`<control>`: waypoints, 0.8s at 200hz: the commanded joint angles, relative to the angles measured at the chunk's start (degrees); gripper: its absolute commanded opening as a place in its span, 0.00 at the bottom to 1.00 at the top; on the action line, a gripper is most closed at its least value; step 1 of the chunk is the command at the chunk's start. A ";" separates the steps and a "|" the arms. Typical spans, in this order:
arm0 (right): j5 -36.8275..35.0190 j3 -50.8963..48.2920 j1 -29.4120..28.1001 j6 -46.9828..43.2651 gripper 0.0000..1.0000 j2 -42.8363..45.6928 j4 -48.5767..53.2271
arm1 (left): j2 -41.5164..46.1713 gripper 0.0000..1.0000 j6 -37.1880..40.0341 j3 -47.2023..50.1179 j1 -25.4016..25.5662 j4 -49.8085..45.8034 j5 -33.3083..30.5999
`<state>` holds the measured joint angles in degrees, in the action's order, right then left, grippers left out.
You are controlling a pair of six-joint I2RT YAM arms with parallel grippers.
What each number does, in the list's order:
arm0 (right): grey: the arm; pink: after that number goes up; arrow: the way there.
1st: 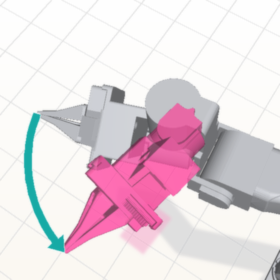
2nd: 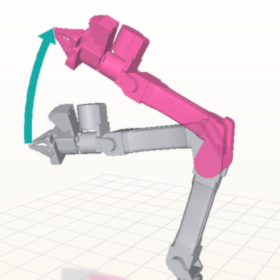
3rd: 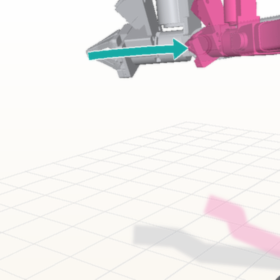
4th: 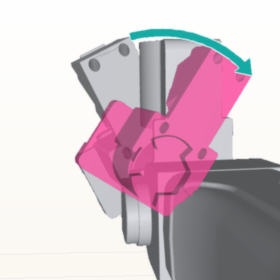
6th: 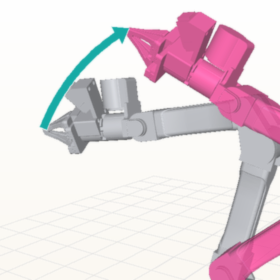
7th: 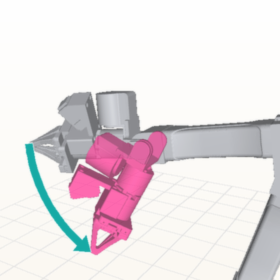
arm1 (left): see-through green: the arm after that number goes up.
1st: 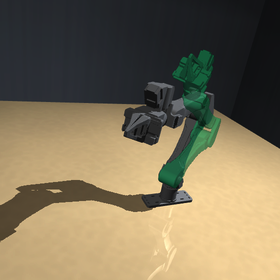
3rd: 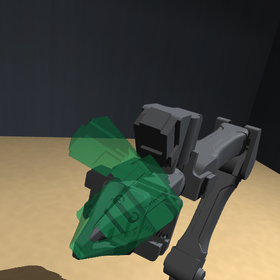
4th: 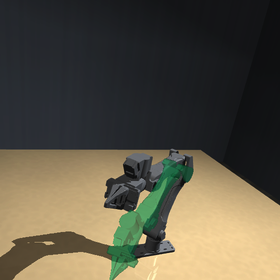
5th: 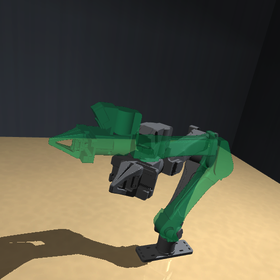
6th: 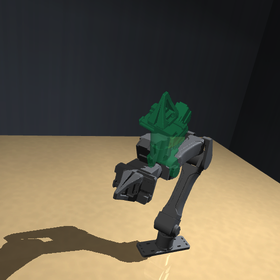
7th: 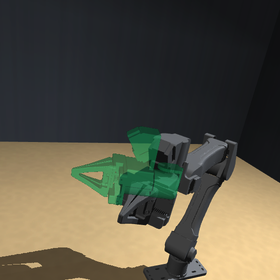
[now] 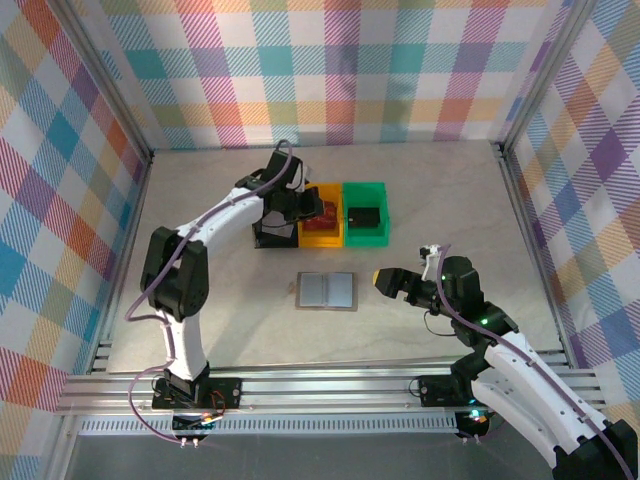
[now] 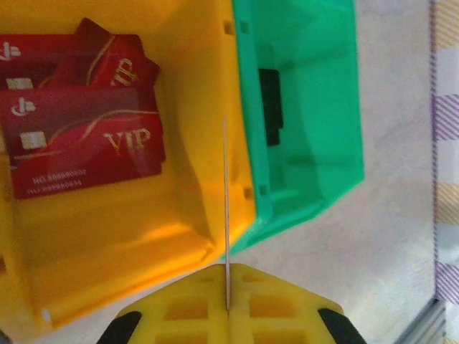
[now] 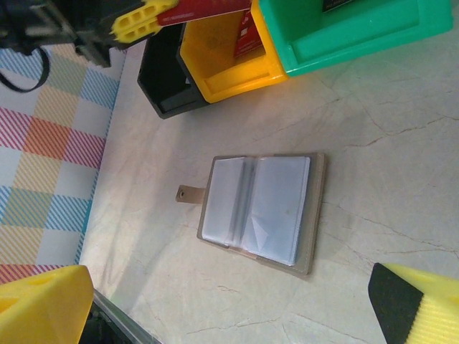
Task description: Take the credit cards out of the card holder
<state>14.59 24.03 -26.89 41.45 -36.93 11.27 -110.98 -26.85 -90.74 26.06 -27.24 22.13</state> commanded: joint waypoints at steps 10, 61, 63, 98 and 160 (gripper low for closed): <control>1.14 -0.21 0.46 -1.02 0.99 1.39 -0.29 | -3.69 0.00 2.95 -5.83 -1.00 -5.35 -2.46; 1.31 -0.30 0.53 -1.46 0.99 1.26 -0.48 | -8.09 0.00 2.86 -9.76 -2.60 -6.76 -1.64; 1.32 -0.30 0.48 -1.46 0.99 1.18 -0.53 | -8.24 0.00 2.90 -9.84 -2.60 -6.77 -1.65; 1.41 -0.13 0.52 -1.64 0.99 0.45 -0.79 | -11.50 0.00 3.15 -12.59 -2.60 -7.71 -0.79; 1.49 -0.30 0.53 -1.81 0.99 0.45 -1.03 | -15.86 0.00 3.35 -16.74 -2.62 -9.32 1.13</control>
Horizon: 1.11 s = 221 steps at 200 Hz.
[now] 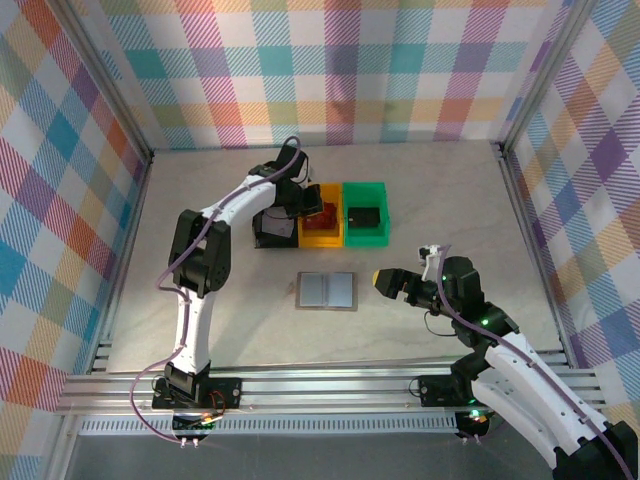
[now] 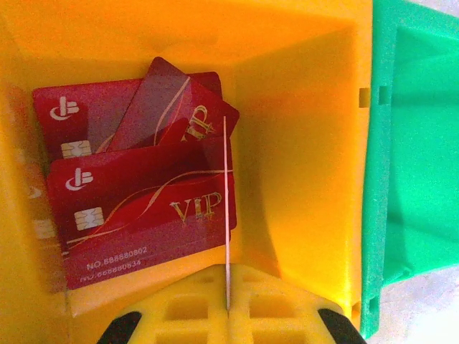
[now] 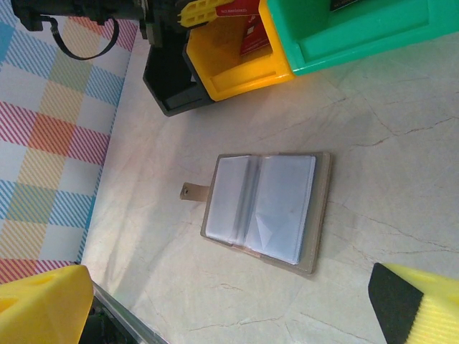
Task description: Take the credit cards out of the card holder
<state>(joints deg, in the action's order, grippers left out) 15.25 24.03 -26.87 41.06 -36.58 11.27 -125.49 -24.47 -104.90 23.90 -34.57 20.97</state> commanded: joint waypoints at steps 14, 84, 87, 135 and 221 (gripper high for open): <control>0.84 -0.39 0.48 -1.42 0.99 0.10 -1.12 | -1.95 0.00 0.66 -3.15 -0.43 -1.98 2.81; 1.01 -0.57 0.50 -1.51 0.99 -0.06 -1.25 | -4.19 0.00 0.74 -5.22 -0.43 -2.88 4.87; 1.01 -0.57 0.50 -1.51 0.99 -0.07 -1.27 | -4.27 0.00 0.75 -5.18 -0.44 -2.88 4.94; 1.26 -0.48 0.51 -1.59 0.99 -0.42 -1.36 | -4.84 0.07 0.73 -5.31 -0.45 -2.96 5.52; 1.28 -0.56 0.50 -1.51 0.99 -0.60 -1.57 | -5.29 0.22 2.26 -8.18 -0.43 -6.10 4.73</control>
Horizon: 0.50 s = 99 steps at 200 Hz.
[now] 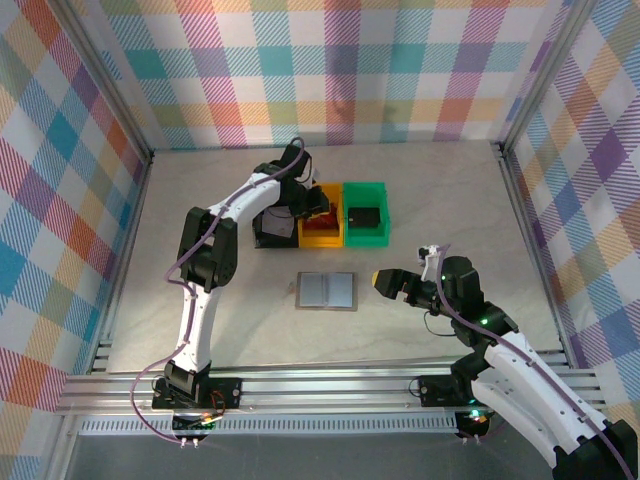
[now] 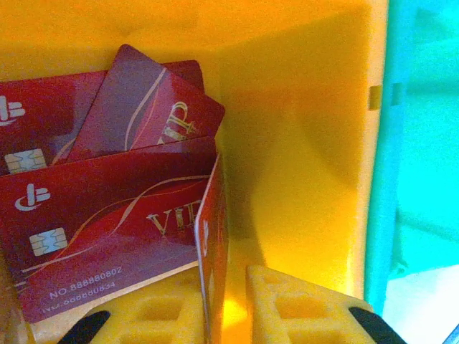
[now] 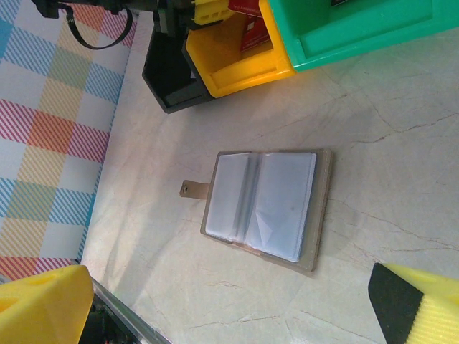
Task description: Take the credit cards out of the card holder
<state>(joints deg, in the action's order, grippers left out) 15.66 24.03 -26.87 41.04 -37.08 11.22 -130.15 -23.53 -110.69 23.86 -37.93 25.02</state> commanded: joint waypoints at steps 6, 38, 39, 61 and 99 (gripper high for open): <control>0.86 -0.56 0.50 -1.49 0.99 -0.10 -1.39 | -0.69 0.23 1.41 -2.58 -0.40 -2.95 0.65; 0.86 -0.56 0.50 -1.50 0.99 -0.19 -1.38 | -0.72 0.25 1.98 -3.36 -0.43 -3.98 0.21; 0.86 -0.56 0.46 -1.54 0.99 -0.19 -1.38 | -0.72 0.25 1.94 -3.37 -0.46 -4.03 0.21; 0.86 -0.56 0.52 -1.54 0.99 -0.19 -1.38 | -0.59 0.25 2.17 -3.49 -0.40 -4.34 -0.05; 0.95 -0.56 0.51 -1.53 0.99 -0.19 -1.44 | -0.59 0.26 2.39 -4.09 -0.41 -4.95 -0.25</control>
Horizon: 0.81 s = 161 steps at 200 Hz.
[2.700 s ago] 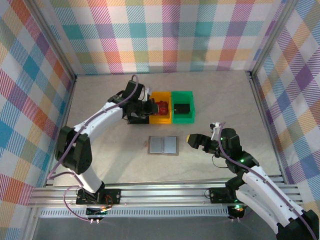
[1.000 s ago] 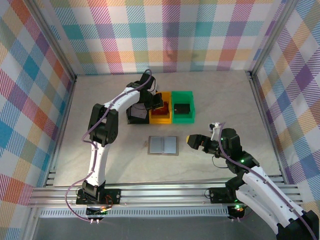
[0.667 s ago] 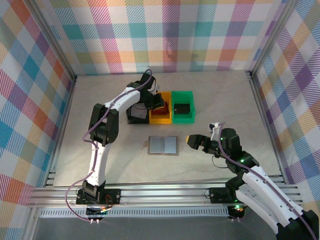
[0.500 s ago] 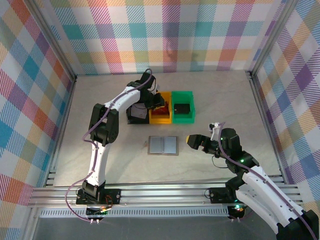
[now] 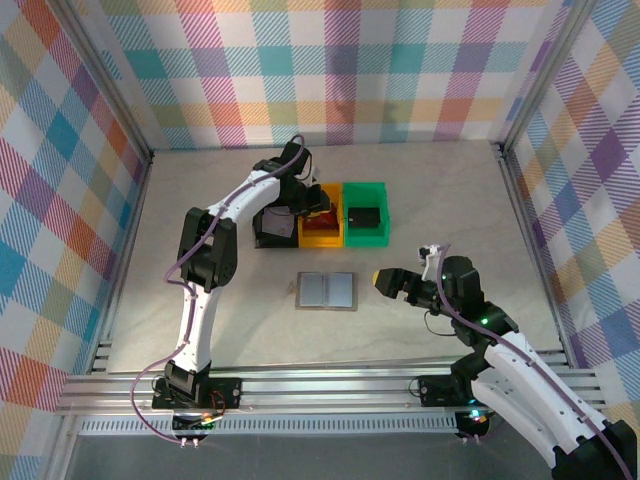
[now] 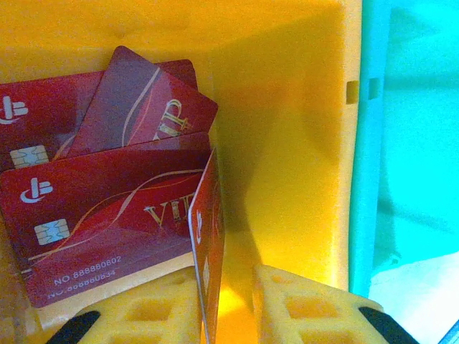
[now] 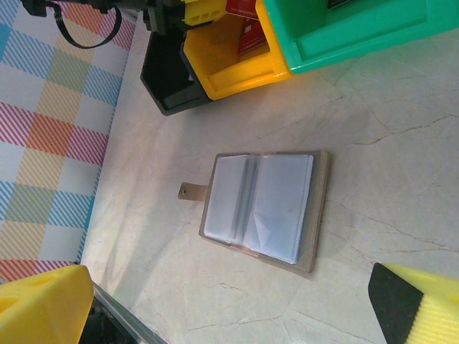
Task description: Take the credit cards out of the card holder
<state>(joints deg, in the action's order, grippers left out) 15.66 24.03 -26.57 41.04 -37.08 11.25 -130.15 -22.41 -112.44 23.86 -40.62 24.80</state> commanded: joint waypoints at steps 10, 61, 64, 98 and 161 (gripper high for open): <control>0.95 -0.56 0.18 -1.50 0.99 -0.19 -1.41 | -0.65 0.26 1.39 -2.67 -0.39 -2.44 -0.10; 1.04 -0.48 0.20 -1.57 0.99 -0.10 -1.47 | -0.57 0.27 1.69 -3.55 -0.42 -3.31 -0.54; 1.04 -0.48 0.20 -1.57 0.99 -0.10 -1.37 | -0.68 0.27 1.72 -3.70 -0.40 -3.40 -0.56; 1.04 -0.48 0.23 -1.57 0.99 0.17 -1.14 | -0.72 0.27 1.74 -4.15 -0.41 -3.68 -0.71; 1.01 -0.39 0.16 -1.57 0.99 0.34 -0.88 | -0.74 0.27 2.33 -5.82 -0.48 -5.38 -1.41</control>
<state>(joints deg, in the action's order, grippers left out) 15.66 24.03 -26.57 41.04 -37.32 11.25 -130.41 -21.39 -115.90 23.86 -43.57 24.32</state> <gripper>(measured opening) 0.989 0.271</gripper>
